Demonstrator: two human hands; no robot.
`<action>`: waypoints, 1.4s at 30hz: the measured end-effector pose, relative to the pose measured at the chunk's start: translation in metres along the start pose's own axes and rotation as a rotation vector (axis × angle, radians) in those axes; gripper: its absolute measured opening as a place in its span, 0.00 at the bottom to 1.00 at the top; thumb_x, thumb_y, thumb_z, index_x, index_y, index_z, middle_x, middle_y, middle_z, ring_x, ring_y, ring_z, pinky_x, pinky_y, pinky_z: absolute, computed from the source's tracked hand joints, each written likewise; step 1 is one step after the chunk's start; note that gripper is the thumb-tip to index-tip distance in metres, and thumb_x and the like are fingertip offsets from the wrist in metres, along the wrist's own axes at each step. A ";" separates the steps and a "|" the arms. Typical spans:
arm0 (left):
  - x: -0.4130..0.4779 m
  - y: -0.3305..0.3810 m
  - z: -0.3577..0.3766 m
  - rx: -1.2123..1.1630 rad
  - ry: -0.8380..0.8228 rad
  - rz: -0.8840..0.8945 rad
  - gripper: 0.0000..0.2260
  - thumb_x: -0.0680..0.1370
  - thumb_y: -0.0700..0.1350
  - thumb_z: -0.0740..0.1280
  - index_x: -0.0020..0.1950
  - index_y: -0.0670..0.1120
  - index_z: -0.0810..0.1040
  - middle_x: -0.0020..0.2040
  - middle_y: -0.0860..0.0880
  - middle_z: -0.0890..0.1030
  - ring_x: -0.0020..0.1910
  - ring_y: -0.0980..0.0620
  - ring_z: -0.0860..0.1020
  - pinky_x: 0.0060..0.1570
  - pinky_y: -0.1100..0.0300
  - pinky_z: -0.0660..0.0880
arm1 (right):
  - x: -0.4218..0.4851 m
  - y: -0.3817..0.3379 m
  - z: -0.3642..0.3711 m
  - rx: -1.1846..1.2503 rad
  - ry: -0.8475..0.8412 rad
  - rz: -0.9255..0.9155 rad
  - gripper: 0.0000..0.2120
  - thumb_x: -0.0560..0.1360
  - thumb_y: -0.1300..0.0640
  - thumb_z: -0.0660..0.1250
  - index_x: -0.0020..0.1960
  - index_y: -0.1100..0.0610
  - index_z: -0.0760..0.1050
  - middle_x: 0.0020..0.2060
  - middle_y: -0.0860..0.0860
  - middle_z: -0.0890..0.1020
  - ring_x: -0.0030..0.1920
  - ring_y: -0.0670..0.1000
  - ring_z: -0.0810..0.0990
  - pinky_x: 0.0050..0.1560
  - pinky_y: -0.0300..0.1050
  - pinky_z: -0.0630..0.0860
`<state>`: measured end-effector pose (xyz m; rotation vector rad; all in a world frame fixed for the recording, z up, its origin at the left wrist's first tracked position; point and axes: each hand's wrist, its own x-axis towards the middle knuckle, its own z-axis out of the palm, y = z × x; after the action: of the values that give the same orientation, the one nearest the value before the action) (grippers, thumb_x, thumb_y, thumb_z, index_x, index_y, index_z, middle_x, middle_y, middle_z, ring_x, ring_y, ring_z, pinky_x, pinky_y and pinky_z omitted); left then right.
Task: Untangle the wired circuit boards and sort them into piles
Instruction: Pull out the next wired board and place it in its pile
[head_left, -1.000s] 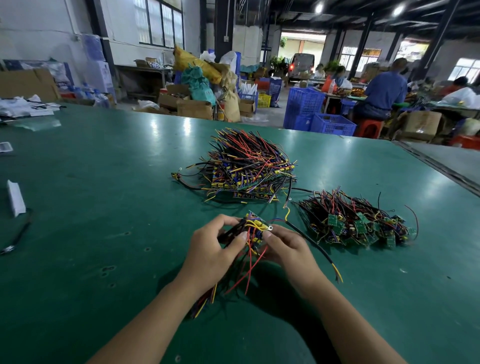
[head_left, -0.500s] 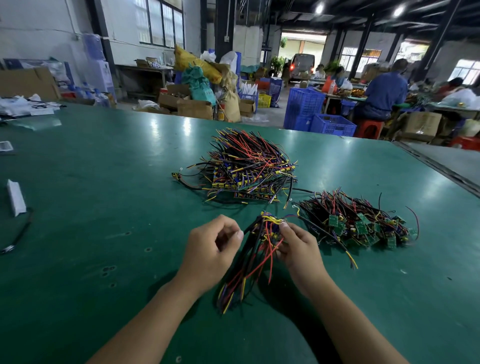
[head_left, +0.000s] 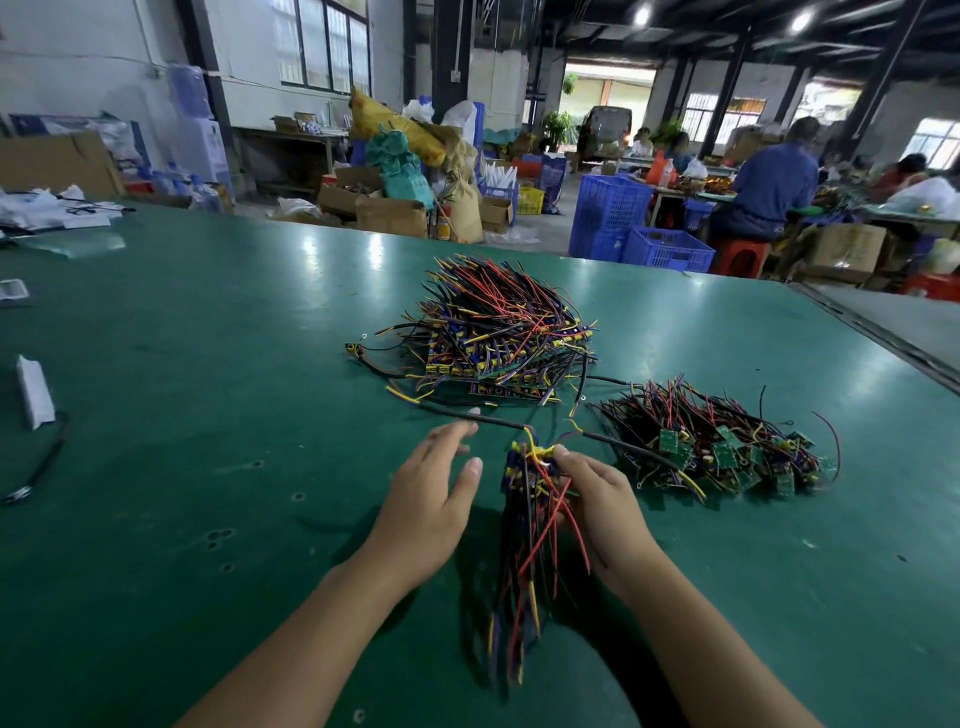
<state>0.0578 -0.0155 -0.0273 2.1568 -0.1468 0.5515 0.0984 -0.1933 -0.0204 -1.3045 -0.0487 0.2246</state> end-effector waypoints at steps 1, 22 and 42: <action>0.000 0.003 0.000 -0.050 0.040 0.015 0.12 0.81 0.46 0.61 0.63 0.51 0.74 0.59 0.57 0.77 0.55 0.63 0.74 0.54 0.64 0.72 | -0.002 -0.001 0.001 -0.016 -0.022 0.008 0.13 0.79 0.55 0.65 0.46 0.64 0.82 0.39 0.64 0.80 0.35 0.59 0.79 0.41 0.50 0.78; 0.004 0.004 0.004 -0.664 -0.174 -0.414 0.06 0.75 0.42 0.71 0.52 0.48 0.82 0.43 0.53 0.85 0.45 0.58 0.81 0.52 0.62 0.77 | -0.003 0.003 -0.001 -0.033 -0.242 0.014 0.06 0.75 0.56 0.69 0.40 0.54 0.82 0.36 0.55 0.81 0.33 0.51 0.81 0.35 0.44 0.78; -0.001 0.009 0.008 -0.612 -0.143 -0.197 0.11 0.68 0.52 0.73 0.46 0.49 0.83 0.35 0.51 0.84 0.34 0.59 0.79 0.36 0.67 0.75 | -0.003 0.006 -0.001 -0.292 -0.279 -0.154 0.25 0.69 0.42 0.73 0.42 0.66 0.79 0.37 0.59 0.78 0.40 0.54 0.72 0.44 0.51 0.67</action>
<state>0.0571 -0.0275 -0.0259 1.5872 -0.1550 0.1985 0.0952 -0.1930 -0.0264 -1.5438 -0.4309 0.2736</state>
